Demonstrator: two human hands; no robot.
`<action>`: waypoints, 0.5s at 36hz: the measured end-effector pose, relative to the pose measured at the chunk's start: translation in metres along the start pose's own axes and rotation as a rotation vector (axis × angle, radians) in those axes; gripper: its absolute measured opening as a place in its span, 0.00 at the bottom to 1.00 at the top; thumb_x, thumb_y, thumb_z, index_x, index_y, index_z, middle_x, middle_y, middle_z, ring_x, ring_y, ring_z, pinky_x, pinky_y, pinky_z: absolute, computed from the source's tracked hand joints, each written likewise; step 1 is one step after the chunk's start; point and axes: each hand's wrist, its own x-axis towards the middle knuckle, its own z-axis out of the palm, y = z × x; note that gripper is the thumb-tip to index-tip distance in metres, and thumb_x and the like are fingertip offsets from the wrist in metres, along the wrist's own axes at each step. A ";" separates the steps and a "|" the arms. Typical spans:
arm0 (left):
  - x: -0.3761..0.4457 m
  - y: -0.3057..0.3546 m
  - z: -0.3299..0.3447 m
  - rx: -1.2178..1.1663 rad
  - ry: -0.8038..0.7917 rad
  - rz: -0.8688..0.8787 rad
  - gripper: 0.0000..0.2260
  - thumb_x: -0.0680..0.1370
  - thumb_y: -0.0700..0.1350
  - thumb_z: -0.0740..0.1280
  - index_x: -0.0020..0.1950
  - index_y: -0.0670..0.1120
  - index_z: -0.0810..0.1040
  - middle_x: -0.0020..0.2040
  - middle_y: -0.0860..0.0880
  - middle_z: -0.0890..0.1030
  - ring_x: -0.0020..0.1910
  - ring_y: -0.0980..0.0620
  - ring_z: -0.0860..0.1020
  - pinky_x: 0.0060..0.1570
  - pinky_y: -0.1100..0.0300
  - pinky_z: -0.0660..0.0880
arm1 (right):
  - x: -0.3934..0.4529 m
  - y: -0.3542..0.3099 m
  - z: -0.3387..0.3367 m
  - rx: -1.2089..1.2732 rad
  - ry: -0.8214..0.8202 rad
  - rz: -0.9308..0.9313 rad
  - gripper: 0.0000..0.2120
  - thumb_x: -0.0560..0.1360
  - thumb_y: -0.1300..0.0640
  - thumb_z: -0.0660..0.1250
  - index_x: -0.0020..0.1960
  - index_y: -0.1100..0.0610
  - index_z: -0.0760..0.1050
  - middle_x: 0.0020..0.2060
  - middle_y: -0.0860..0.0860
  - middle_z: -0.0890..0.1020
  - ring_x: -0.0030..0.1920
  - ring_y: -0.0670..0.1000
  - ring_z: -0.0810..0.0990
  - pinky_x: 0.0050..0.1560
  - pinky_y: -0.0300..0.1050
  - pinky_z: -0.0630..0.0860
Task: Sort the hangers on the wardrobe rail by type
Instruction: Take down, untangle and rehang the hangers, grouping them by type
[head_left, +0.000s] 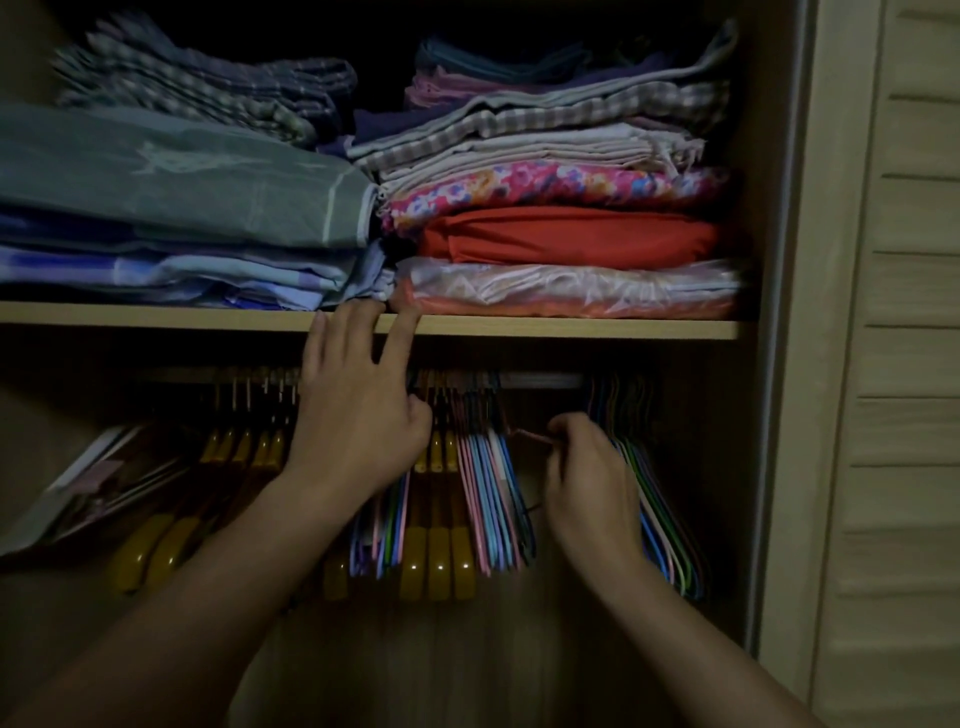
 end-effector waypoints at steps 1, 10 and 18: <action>0.000 0.000 0.001 0.006 -0.002 0.006 0.39 0.71 0.50 0.68 0.80 0.47 0.57 0.73 0.39 0.63 0.76 0.39 0.59 0.78 0.41 0.51 | 0.007 -0.002 -0.001 -0.023 0.020 -0.002 0.09 0.78 0.62 0.63 0.57 0.53 0.73 0.46 0.47 0.77 0.42 0.46 0.76 0.39 0.38 0.71; 0.000 -0.007 0.005 0.084 -0.057 0.037 0.44 0.70 0.51 0.68 0.81 0.49 0.49 0.77 0.39 0.57 0.79 0.39 0.52 0.78 0.41 0.46 | 0.045 0.014 0.020 -0.173 -0.232 0.172 0.08 0.78 0.62 0.59 0.57 0.58 0.73 0.52 0.57 0.78 0.52 0.62 0.78 0.41 0.47 0.65; -0.002 -0.003 0.003 0.050 -0.091 0.010 0.47 0.72 0.51 0.68 0.82 0.51 0.41 0.81 0.39 0.49 0.80 0.40 0.44 0.78 0.41 0.45 | -0.030 0.018 -0.011 0.018 -0.365 0.285 0.07 0.79 0.61 0.62 0.55 0.55 0.75 0.50 0.53 0.80 0.47 0.53 0.76 0.44 0.45 0.67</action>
